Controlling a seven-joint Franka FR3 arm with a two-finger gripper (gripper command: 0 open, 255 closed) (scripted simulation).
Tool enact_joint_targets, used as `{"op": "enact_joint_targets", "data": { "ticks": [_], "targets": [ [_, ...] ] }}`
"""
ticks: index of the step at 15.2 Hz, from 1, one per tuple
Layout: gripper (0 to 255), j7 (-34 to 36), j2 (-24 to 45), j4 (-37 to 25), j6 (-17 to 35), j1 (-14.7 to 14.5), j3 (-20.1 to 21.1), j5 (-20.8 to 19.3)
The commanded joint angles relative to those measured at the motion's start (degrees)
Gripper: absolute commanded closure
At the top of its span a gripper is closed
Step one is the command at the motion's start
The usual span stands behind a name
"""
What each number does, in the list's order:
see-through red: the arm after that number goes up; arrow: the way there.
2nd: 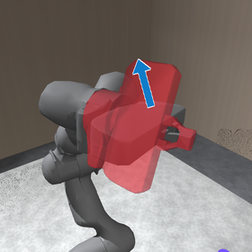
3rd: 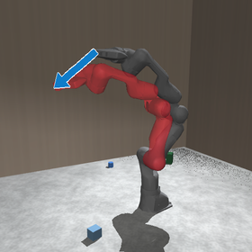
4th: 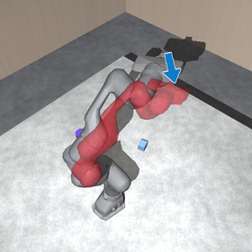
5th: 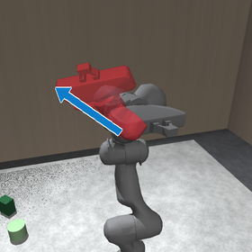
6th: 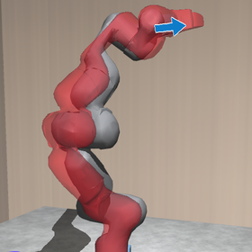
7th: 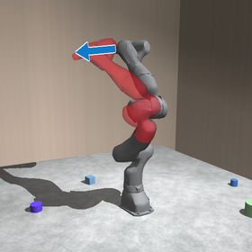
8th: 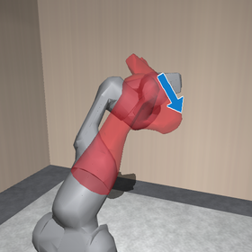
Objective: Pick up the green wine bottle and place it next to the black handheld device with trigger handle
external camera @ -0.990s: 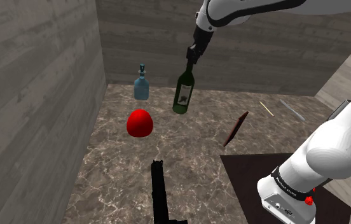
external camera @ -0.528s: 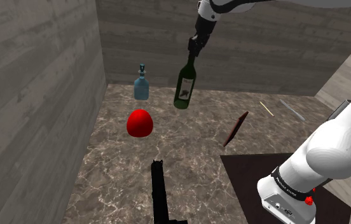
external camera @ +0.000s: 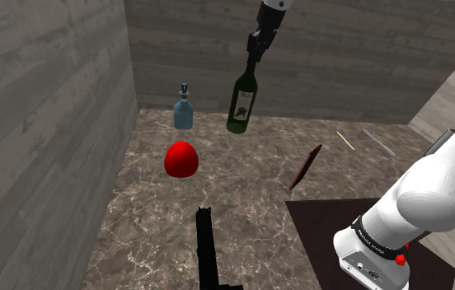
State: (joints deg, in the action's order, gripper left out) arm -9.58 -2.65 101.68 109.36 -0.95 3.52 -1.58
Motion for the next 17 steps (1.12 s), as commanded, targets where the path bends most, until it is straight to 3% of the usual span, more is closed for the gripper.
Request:
{"op": "enact_joint_targets", "data": {
  "ticks": [1, 17],
  "targets": [
    [255, 0.0, 0.2, -1.9, -1.7, 0.0, 0.0, 0.0],
    [255, -0.2, 3.5, -18.4, -14.9, -0.1, 0.1, -0.2]
  ]
}}
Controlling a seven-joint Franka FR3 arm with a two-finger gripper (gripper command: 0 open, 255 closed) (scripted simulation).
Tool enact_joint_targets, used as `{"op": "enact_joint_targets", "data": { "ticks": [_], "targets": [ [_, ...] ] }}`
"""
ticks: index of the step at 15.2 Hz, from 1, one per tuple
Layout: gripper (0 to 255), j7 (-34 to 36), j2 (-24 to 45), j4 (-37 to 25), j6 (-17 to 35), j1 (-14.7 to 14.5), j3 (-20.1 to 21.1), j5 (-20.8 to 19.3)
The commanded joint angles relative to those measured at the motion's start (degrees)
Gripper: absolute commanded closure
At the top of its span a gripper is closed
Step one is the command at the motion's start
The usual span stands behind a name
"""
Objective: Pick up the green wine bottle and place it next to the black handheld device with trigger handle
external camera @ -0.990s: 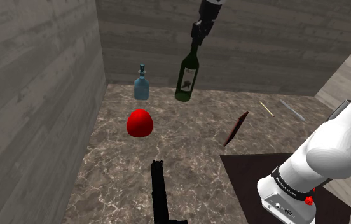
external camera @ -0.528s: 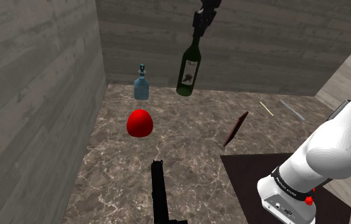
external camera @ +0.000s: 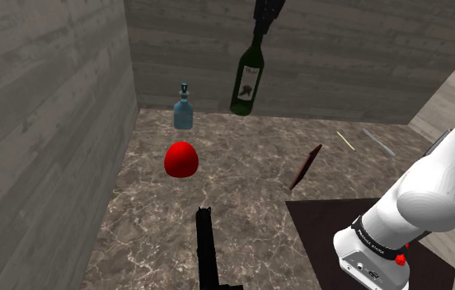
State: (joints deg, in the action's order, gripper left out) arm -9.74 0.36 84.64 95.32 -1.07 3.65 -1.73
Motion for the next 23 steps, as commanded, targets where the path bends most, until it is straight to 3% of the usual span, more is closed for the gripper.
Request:
{"op": "enact_joint_targets", "data": {
  "ticks": [1, 13, 23],
  "targets": [
    [255, -0.1, 0.8, -2.6, -1.8, 0.0, 0.0, 0.0],
    [255, 7.3, -15.7, 7.2, -8.6, -3.4, 4.1, 0.8],
    [255, 15.3, -25.7, 7.8, -18.1, -6.3, 9.4, 3.0]
  ]
}}
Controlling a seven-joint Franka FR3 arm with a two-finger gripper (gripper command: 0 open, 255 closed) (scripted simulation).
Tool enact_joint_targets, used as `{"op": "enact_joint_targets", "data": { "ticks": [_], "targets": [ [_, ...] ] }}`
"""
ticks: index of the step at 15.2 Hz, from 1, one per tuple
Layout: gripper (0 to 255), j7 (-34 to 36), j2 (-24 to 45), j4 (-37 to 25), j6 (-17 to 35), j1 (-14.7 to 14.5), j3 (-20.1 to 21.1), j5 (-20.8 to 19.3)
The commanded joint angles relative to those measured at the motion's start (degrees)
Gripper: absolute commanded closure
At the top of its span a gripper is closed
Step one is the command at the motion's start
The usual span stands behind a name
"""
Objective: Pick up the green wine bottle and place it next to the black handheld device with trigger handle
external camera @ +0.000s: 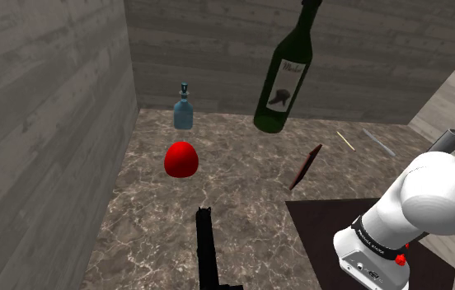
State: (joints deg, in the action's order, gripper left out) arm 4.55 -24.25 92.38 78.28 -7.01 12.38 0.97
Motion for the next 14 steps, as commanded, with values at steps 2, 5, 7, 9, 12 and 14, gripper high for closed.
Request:
{"op": "enact_joint_targets", "data": {
  "ticks": [2, 5, 7, 9, 12, 14],
  "targets": [
    [255, 2.8, -2.5, -0.8, -3.2, -0.8, 1.9, 0.9],
    [255, 5.7, -4.1, -2.7, -6.6, -1.6, 3.9, 1.9],
    [255, 7.7, -4.8, -4.3, -8.9, -2.0, 5.3, 2.5],
    [255, 9.9, -5.3, -6.3, -11.3, -2.3, 6.9, 3.3],
    [255, 13.4, -5.5, -10.0, -15.0, -2.6, 9.5, 4.4],
    [255, 16.0, -5.2, -13.0, -17.5, -2.8, 11.4, 5.1]
  ]
}}
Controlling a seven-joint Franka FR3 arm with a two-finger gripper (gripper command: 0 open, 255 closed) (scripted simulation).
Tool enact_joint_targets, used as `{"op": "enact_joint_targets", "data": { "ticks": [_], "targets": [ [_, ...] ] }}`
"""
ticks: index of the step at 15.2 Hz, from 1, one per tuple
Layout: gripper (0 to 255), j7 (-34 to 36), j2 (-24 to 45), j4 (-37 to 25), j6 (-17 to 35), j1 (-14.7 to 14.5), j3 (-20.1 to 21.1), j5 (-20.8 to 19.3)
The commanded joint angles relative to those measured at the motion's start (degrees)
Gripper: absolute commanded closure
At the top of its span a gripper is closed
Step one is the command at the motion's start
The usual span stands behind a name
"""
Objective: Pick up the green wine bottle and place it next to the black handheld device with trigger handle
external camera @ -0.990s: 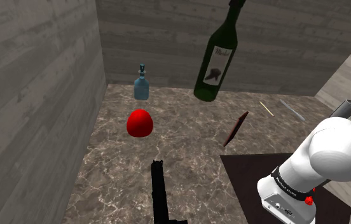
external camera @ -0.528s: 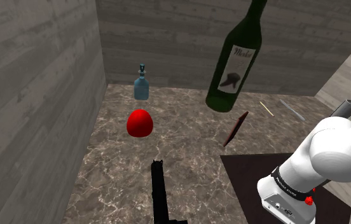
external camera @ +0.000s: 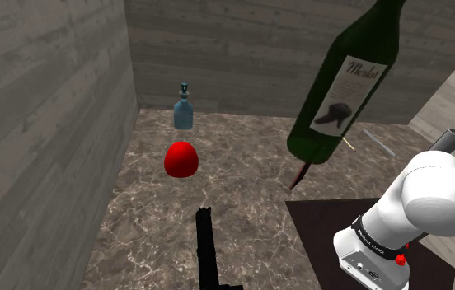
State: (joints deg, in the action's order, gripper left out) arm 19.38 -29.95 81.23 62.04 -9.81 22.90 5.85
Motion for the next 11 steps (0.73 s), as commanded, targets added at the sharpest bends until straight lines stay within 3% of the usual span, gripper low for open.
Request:
{"op": "enact_joint_targets", "data": {
  "ticks": [1, 5, 11],
  "targets": [
    [255, 2.5, 0.7, -3.5, -2.6, 0.0, 2.0, 0.6],
    [255, 9.2, 3.0, -12.1, -8.4, 0.5, 7.7, 1.9],
    [255, 7.4, -3.2, -0.4, -2.7, -1.1, 5.0, 3.5]
  ]
}}
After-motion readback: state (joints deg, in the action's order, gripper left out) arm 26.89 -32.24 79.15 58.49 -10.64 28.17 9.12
